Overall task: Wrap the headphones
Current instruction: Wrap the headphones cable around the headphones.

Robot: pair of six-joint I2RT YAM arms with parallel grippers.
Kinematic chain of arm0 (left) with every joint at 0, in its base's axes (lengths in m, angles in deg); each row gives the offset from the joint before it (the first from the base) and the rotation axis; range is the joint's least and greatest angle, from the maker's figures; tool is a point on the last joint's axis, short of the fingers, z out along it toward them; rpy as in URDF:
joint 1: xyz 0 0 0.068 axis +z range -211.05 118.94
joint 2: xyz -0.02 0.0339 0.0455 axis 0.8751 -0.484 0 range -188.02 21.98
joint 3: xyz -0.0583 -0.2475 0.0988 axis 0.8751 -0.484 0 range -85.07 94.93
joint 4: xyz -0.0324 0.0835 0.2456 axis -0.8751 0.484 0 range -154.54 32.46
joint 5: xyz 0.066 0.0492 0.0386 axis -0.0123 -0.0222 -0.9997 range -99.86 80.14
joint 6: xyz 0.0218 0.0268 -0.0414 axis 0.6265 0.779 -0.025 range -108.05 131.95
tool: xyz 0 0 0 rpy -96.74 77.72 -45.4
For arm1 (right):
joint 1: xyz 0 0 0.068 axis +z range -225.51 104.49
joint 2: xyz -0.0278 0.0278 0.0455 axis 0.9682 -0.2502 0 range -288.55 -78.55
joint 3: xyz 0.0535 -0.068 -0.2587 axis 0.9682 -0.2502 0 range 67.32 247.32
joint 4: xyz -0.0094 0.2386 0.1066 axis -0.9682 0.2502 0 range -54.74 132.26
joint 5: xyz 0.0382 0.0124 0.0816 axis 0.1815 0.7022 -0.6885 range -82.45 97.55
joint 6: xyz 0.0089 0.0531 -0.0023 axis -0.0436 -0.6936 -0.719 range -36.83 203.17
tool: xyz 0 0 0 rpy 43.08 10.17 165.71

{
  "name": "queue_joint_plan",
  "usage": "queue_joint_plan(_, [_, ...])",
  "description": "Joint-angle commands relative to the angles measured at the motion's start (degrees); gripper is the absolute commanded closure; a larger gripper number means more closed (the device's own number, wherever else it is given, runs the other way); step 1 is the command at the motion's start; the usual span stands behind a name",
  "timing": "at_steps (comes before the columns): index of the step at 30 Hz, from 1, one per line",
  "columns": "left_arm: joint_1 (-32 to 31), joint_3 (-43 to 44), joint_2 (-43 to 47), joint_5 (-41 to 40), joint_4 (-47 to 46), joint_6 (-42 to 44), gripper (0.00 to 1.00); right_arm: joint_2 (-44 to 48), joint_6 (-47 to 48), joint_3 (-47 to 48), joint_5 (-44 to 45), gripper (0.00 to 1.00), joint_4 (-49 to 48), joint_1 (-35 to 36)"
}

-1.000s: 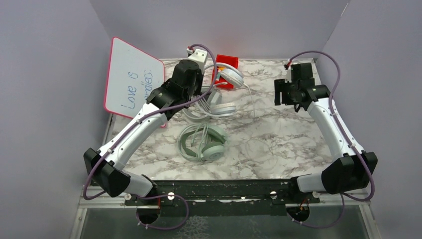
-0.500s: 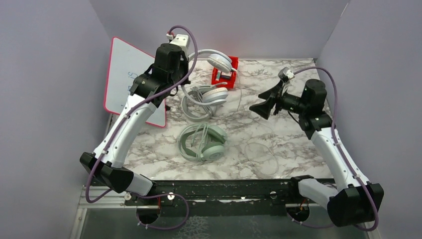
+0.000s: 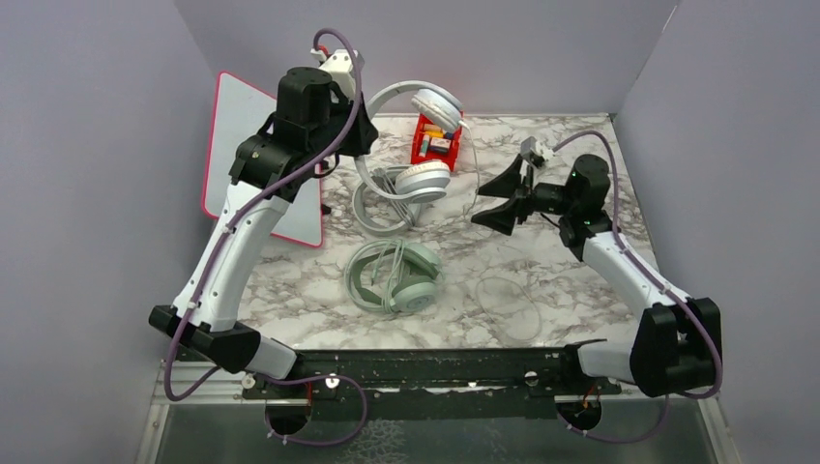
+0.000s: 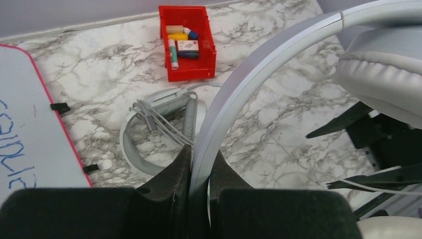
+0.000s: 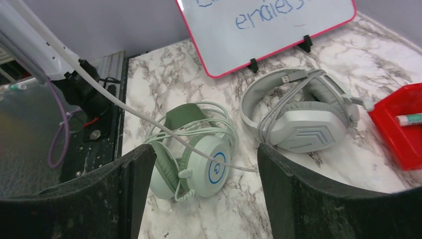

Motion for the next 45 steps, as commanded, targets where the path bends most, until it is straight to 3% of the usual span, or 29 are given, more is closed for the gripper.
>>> queue_joint_plan(1, [0.6, 4.9, -0.1, 7.3, -1.0, -3.6, 1.0, -3.3, -3.3, -2.6, -2.9, 0.21, -12.7, 3.9])
queue_joint_plan(7, [1.3, 6.9, -0.4, 10.8, -0.4, -4.4, 1.0, -6.6, -10.0, -7.2, -3.1, 0.27, -26.2, 5.7])
queue_joint_plan(11, [1.5, 6.6, -0.1, 14.5, -0.9, -4.3, 1.0, -9.4, -9.7, -5.1, -3.0, 0.53, -23.8, 5.5])
queue_joint_plan(15, [1.6, 2.9, 0.8, 26.2, -5.1, -2.0, 1.0, -7.5, -4.8, -3.5, 1.1, 0.89, -13.6, 4.2])
queue_joint_plan(17, [1.6, 0.4, 0.9, 32.4, -7.2, -1.8, 1.0, -6.7, -4.8, -3.0, 0.7, 0.98, -13.6, 4.2])
queue_joint_plan(22, [1.4, -4.7, 0.5, 39.7, -9.4, -0.8, 1.0, -5.4, -5.1, 2.0, -0.3, 0.99, -8.8, 4.2])
queue_joint_plan(25, [-0.6, -7.1, 0.4, 41.3, -9.4, 1.7, 1.0, -7.6, 0.9, 9.5, 0.7, 0.99, 4.6, 4.2])
queue_joint_plan(30, [-6.7, -8.9, -0.1, 36.5, -9.5, 4.8, 1.0, -14.6, 10.8, 22.4, -1.0, 0.99, 24.9, 4.3])
queue_joint_plan(35, [-12.7, -8.0, -1.9, 30.7, -7.5, 9.0, 1.0, -15.7, 10.1, 25.8, 0.8, 0.99, 30.9, 4.3])
queue_joint_plan(40, [-13.5, -10.7, -0.9, 23.4, -6.8, 13.4, 1.0, -15.9, 8.0, 30.1, 12.9, 1.0, 41.5, 3.8])
queue_joint_plan(45, [-16.1, -12.3, -2.1, 16.8, -4.8, 18.1, 1.0, -16.7, 7.1, 37.1, 16.8, 0.99, 50.0, 3.2])
